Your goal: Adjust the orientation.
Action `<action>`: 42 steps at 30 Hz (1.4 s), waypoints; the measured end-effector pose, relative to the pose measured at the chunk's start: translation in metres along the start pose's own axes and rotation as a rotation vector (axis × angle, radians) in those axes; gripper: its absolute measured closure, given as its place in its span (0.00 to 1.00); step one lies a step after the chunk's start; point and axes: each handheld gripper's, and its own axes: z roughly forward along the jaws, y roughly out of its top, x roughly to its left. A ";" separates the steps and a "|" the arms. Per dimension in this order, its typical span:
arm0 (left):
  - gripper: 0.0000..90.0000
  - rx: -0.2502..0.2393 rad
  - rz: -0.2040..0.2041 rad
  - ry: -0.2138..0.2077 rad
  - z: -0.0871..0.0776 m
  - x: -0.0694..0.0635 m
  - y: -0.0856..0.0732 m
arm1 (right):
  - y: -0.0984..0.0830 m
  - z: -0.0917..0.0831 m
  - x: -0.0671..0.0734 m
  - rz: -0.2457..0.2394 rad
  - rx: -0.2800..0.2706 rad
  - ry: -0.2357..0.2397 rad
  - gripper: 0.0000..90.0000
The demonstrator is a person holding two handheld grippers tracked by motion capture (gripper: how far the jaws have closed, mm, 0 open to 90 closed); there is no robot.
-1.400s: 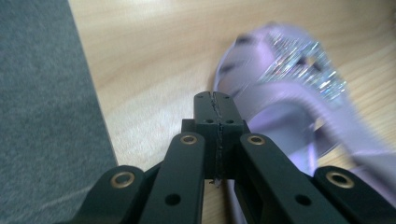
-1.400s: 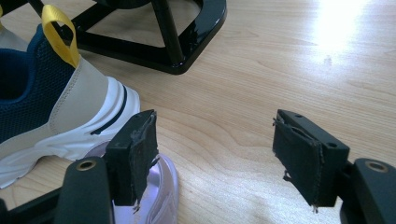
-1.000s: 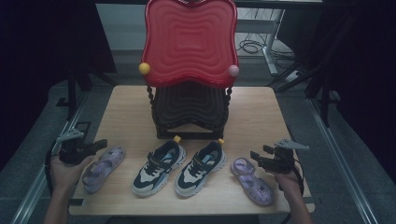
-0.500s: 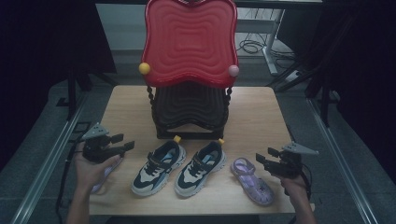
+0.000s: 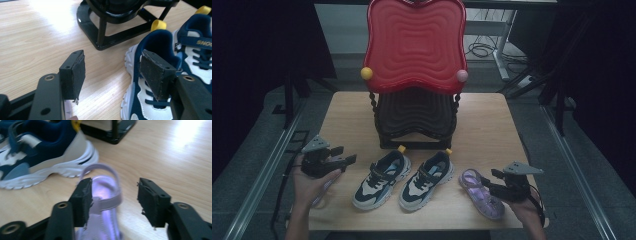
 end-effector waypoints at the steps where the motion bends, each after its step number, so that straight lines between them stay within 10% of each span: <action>1: 0.42 -0.002 0.000 0.003 0.000 0.000 0.000 | 0.000 -0.001 0.004 -0.010 0.005 0.017 0.58; 17: 0.41 0.017 0.006 0.019 0.004 -0.004 -0.003 | -0.001 -0.005 0.031 -0.113 0.053 0.221 0.99; 42: 0.41 0.055 -0.013 0.014 0.007 -0.003 -0.008 | -0.042 0.000 0.043 -0.172 0.224 0.199 0.99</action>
